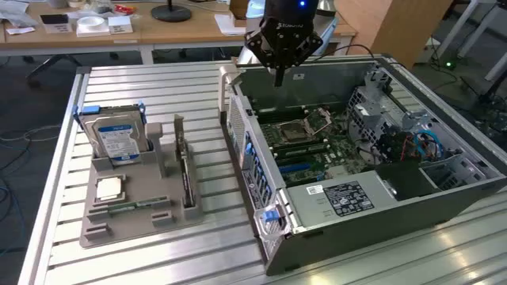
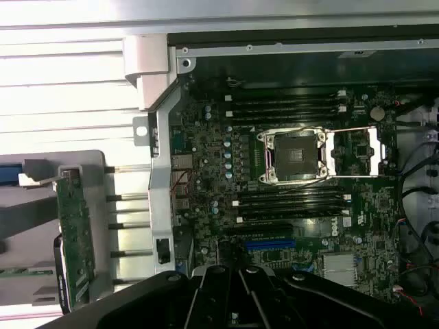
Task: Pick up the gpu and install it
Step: 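Reach for the gpu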
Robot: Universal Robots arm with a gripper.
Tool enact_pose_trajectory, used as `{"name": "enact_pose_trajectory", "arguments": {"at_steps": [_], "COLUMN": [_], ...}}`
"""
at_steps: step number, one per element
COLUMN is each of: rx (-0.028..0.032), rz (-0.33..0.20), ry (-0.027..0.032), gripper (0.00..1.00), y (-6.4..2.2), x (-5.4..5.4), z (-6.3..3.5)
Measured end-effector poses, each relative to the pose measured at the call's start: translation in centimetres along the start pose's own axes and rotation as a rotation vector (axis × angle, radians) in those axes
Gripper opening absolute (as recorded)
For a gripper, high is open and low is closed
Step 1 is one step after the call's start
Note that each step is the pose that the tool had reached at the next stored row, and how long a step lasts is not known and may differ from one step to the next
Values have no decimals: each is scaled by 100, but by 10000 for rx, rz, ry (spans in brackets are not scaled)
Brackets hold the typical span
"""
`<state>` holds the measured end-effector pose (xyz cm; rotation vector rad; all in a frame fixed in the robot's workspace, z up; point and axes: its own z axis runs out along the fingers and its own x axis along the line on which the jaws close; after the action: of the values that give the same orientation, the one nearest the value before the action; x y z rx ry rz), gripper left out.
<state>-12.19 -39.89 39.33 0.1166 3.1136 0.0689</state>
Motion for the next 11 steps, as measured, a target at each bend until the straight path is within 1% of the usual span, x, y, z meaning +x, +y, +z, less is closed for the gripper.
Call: {"name": "enact_pose_trajectory", "arguments": {"at_steps": [11], "rx": [-1], "rz": [0], "ry": [-1], "gripper": [11], "y": [0], "x": [6], "z": [1]}}
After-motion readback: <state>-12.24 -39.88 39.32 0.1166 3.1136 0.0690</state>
